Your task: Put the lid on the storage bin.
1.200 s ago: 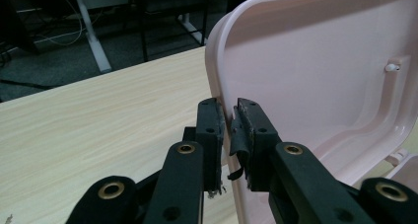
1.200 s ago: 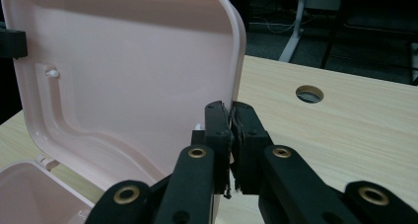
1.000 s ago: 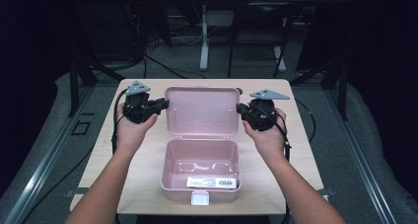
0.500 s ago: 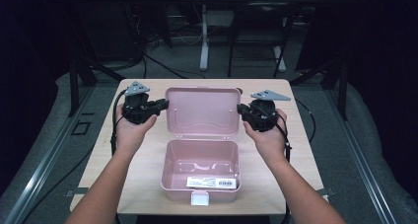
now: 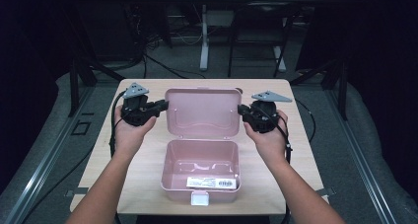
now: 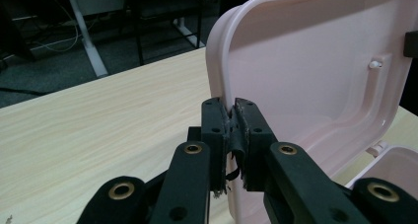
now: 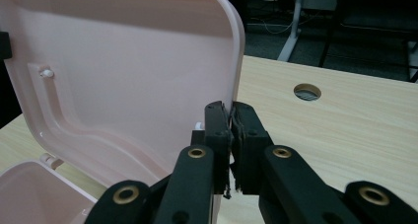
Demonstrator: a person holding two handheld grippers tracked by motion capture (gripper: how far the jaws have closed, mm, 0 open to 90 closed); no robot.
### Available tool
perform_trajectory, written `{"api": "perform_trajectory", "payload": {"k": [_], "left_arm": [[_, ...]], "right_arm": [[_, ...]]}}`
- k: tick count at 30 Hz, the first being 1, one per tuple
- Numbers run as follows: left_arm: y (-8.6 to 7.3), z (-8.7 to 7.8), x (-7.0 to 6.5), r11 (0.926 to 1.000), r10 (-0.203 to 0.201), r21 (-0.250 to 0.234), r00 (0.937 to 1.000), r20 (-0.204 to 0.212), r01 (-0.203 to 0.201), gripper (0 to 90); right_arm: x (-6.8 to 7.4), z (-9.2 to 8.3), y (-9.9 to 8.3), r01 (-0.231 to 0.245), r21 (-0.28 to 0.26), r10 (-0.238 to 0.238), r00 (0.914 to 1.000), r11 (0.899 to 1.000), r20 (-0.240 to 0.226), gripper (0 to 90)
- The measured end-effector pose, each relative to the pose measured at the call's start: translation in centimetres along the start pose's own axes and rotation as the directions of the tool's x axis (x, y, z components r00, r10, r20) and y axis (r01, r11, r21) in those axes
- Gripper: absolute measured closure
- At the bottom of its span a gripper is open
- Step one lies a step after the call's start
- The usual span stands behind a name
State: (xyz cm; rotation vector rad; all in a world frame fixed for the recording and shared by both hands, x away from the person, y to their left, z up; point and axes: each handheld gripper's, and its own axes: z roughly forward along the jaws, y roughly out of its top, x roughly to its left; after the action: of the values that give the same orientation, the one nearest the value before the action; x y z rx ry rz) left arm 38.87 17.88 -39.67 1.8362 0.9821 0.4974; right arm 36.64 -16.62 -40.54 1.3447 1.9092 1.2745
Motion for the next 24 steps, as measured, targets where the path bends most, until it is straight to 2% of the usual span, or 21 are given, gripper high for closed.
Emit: {"api": "perform_trajectory", "payload": {"k": [13, 19, 24], "left_arm": [[-0.1, -0.8, -0.5, 0.9999, 0.013, -0.003, 0.9999, 0.0, -0.013, 84.1], [-0.4, -1.2, -0.6, 0.9997, 0.009, -0.02, 1.0, 0.004, -0.009, 84.4], [-0.4, -1.8, -0.8, 0.9995, 0.03, -0.011, 0.9995, 0.004, -0.03, 84.4]], "right_arm": [[0.3, -0.5, 0.1, -0.013, -0.007, 0.013, 0.9999, 1.0, -0.002, 85.2], [0.5, -0.8, 0.2, -0.014, -0.017, 0.014, 0.9999, 1.0, -0.008, 83.7], [0.7, -1.1, 0.4, -0.008, -0.031, 0.008, 0.9999, 0.999, -0.01, 82.9]]}}
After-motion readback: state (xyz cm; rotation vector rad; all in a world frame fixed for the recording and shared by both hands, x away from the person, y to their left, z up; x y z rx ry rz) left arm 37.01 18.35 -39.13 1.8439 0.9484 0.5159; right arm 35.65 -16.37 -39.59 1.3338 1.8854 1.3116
